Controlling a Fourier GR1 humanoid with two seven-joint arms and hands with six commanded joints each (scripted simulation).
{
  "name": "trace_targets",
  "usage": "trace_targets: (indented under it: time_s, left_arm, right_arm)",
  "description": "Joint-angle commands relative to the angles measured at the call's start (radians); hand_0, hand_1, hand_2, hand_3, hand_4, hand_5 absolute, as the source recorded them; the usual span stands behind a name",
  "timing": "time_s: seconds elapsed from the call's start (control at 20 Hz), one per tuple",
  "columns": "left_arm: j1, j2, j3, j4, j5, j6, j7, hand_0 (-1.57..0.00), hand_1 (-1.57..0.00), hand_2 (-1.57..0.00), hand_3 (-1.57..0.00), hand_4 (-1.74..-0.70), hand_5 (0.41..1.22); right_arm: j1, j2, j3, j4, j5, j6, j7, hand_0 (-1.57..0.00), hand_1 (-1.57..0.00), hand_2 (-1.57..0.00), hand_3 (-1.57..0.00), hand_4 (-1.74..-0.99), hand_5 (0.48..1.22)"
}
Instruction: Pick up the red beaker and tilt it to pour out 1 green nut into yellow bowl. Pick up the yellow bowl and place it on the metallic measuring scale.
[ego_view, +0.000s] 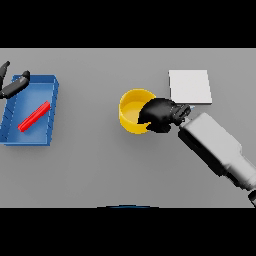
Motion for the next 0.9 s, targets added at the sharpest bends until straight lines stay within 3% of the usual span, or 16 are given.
trace_targets:
  time_s: [0.0, 0.25, 0.4, 0.5, 0.7, 0.85]
  left_arm:
    - [-0.007, 0.0, -0.001, 0.005, -0.001, -0.001, -0.001, 0.0, 0.0, 0.0, 0.0, -0.77, 0.705]
    - [-0.016, -0.013, 0.014, 0.021, 0.018, 0.004, 0.005, 0.0, 0.0, 0.0, 0.0, -0.79, 0.702]
    - [-0.023, -0.011, 0.015, 0.02, 0.021, 0.0, 0.004, 0.0, 0.0, 0.0, 0.0, -0.8, 0.704]
    - [-0.004, -0.013, 0.017, -0.008, 0.034, -0.004, 0.011, 0.0, 0.0, 0.0, 0.0, -0.81, 0.71]
    - [0.002, -0.01, 0.025, -0.034, 0.044, -0.005, 0.048, 0.0, 0.0, 0.0, 0.0, -0.83, 0.733]
    - [0.012, -0.019, 0.019, -0.036, 0.041, 0.001, 0.058, 0.0, 0.0, 0.0, 0.0, -0.84, 0.739]
  right_arm:
    - [-0.005, -0.008, -0.007, -0.013, -0.003, 0.011, 0.014, -1.55, -1.55, -1.48, -1.16, -1.734, 1.216]
    - [-0.009, -0.05, -0.039, -0.08, -0.009, 0.035, 0.081, -1.56, -1.56, -1.47, -1.19, -1.739, 1.219]
    - [-0.015, -0.069, -0.066, -0.083, -0.025, 0.04, 0.078, -1.52, -1.57, -1.52, -1.18, -1.74, 1.219]
    - [-0.024, -0.091, -0.088, -0.081, -0.024, 0.037, 0.109, -1.54, -1.57, -1.49, -1.19, -1.74, 1.22]
    - [-0.06, -0.129, -0.14, -0.006, -0.017, -0.044, 0.08, -1.56, -1.57, -1.53, -1.16, -1.741, 1.221]
    - [-0.092, -0.143, -0.166, 0.093, -0.004, -0.108, 0.066, -1.56, -1.57, -1.54, -1.15, -1.741, 1.221]
